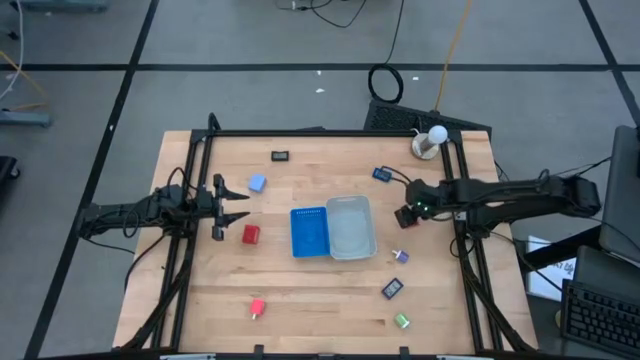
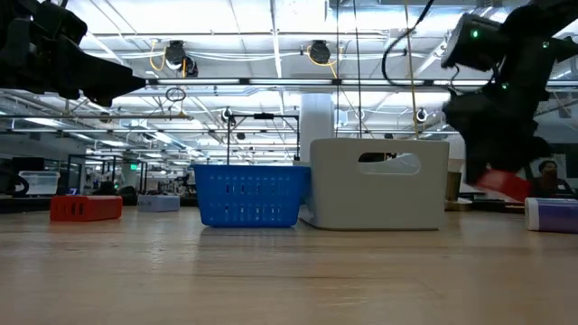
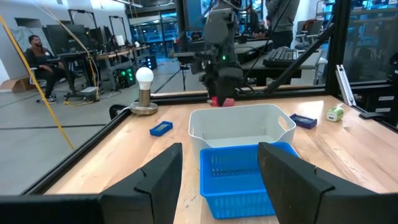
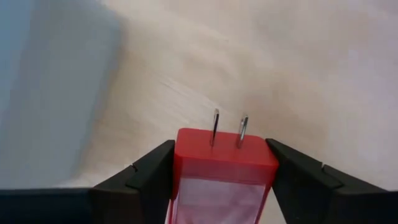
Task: Pick & Place Office items
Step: Put the right red charger adapter into the gray bin
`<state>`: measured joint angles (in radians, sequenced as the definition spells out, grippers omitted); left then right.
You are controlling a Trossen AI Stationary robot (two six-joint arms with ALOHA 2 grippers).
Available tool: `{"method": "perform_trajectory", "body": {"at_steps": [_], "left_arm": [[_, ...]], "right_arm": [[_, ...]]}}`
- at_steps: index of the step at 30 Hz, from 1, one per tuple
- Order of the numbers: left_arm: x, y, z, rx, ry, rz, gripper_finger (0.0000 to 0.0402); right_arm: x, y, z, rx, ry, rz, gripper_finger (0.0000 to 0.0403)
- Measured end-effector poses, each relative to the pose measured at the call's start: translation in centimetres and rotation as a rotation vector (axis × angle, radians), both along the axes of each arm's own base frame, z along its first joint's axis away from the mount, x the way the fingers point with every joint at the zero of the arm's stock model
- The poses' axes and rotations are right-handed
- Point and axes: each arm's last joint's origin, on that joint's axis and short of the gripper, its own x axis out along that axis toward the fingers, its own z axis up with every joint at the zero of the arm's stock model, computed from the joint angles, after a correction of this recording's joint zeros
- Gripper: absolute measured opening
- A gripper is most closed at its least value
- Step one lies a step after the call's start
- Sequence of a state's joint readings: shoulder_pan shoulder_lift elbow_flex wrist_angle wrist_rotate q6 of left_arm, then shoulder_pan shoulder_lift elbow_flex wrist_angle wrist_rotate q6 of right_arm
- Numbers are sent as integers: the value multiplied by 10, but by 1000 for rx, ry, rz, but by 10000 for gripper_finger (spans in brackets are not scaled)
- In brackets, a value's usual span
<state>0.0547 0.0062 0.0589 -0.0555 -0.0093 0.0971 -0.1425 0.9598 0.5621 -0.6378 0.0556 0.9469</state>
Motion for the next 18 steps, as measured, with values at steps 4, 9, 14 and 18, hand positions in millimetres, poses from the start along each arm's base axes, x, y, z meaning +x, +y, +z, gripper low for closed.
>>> {"method": "perform_trajectory", "body": {"at_steps": [4,9,14,18], "left_arm": [[0,0,0,1,0,0,212],[0,0,0,2,0,0,212],[0,0,0,2,0,0,212],[0,0,0,0,0,0,212]], "right_arm": [[7,-2,13,-84,-161,46,225],[20,-4,31,-236,-364,149,216],[34,-6,49,-415,-559,264,223],[42,-7,60,-535,-656,324,217]]}}
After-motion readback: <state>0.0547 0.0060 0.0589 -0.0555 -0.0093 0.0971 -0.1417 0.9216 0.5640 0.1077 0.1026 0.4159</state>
